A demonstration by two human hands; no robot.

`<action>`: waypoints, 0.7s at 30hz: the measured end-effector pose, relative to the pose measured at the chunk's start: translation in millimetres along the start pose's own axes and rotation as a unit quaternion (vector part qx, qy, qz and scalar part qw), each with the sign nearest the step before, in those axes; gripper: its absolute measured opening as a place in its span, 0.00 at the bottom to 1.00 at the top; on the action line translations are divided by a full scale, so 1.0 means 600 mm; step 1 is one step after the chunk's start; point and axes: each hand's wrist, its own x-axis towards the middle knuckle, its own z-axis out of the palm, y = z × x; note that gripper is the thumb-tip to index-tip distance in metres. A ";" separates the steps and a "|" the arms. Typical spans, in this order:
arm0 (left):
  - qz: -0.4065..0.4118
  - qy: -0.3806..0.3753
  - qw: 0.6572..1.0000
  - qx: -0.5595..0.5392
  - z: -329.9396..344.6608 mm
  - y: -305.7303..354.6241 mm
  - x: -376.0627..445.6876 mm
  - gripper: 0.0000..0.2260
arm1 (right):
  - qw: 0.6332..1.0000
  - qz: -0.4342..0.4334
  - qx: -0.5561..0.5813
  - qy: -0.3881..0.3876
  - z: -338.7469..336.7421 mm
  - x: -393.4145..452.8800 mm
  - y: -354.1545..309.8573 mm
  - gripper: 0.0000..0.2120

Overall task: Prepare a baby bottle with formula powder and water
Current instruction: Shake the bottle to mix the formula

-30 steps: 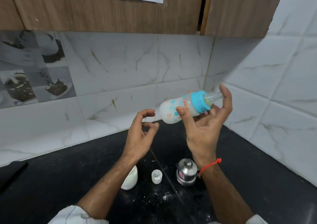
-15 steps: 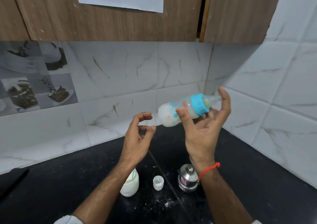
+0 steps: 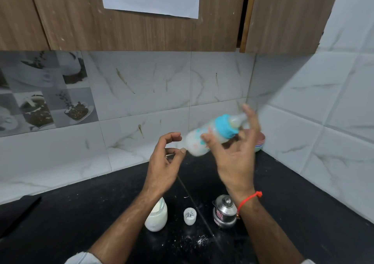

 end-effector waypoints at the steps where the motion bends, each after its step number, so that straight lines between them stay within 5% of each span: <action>1: 0.001 0.003 1.000 0.002 -0.001 0.000 -0.001 0.18 | 0.998 -0.020 0.025 0.051 -0.001 0.004 -0.001 0.41; 3: -0.001 0.005 1.000 0.007 0.000 0.000 -0.002 0.18 | 0.995 -0.026 0.047 0.085 -0.007 0.013 -0.001 0.41; 6: -0.004 -0.004 1.000 0.008 0.001 -0.002 -0.005 0.18 | 0.998 0.065 0.009 -0.018 -0.006 0.010 0.001 0.42; 11: -0.005 0.002 1.000 0.006 0.001 -0.010 -0.012 0.17 | 0.992 0.034 0.056 0.104 -0.011 0.012 0.005 0.41; 14: -0.014 -0.006 1.000 0.003 0.004 -0.014 -0.016 0.17 | 0.996 0.085 -0.005 -0.022 -0.018 0.003 0.014 0.42; 18: -0.015 0.001 1.000 0.007 0.002 -0.018 -0.018 0.17 | 0.990 0.039 0.053 0.125 -0.025 0.004 0.014 0.40; 21: -0.022 -0.005 1.000 0.006 0.007 -0.020 -0.021 0.17 | 0.992 0.094 0.048 0.062 -0.033 0.002 0.021 0.39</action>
